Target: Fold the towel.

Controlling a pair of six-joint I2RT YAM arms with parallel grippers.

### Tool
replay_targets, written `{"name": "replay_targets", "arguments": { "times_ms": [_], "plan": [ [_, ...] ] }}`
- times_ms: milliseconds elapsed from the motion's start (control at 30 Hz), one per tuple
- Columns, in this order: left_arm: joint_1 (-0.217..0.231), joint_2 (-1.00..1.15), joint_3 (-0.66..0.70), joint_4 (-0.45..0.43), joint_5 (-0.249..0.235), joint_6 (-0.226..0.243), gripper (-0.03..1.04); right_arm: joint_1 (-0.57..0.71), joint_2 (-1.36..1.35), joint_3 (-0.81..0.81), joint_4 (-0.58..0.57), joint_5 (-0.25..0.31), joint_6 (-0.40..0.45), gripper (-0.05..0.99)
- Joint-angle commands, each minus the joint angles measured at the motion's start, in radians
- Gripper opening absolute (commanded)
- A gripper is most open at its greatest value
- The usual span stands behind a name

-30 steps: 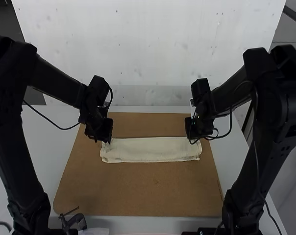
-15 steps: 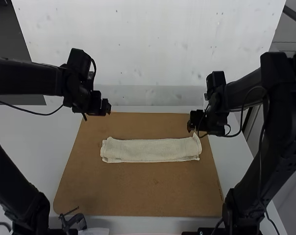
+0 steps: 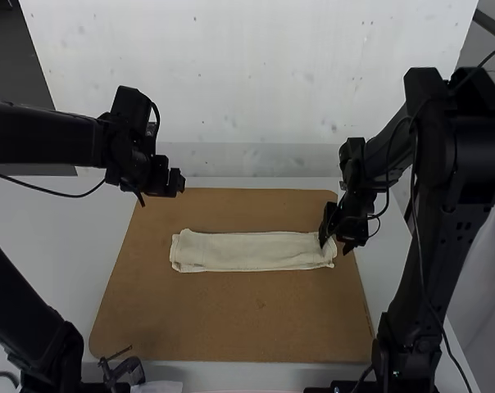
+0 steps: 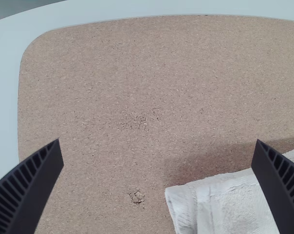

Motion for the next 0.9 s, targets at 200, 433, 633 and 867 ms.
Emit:
{"name": "replay_targets", "arguments": {
  "times_ms": [200,433,633,867],
  "plan": [
    [0.013,-0.042,-0.028,0.021,-0.014,0.024,1.01,0.101,0.058,0.018,0.017,-0.052,0.048,0.01],
    [0.011,-0.05,-0.044,0.035,-0.014,0.024,1.01,0.058,0.014,0.026,0.007,-0.049,0.037,0.01],
    [0.013,-0.073,-0.054,0.035,-0.014,0.026,1.01,-0.103,-0.066,0.066,-0.053,-0.052,-0.068,0.01],
    [0.011,-0.099,-0.058,0.034,-0.014,0.026,1.0,-0.292,-0.095,0.153,-0.105,-0.054,-0.219,0.01]
  ]
}}
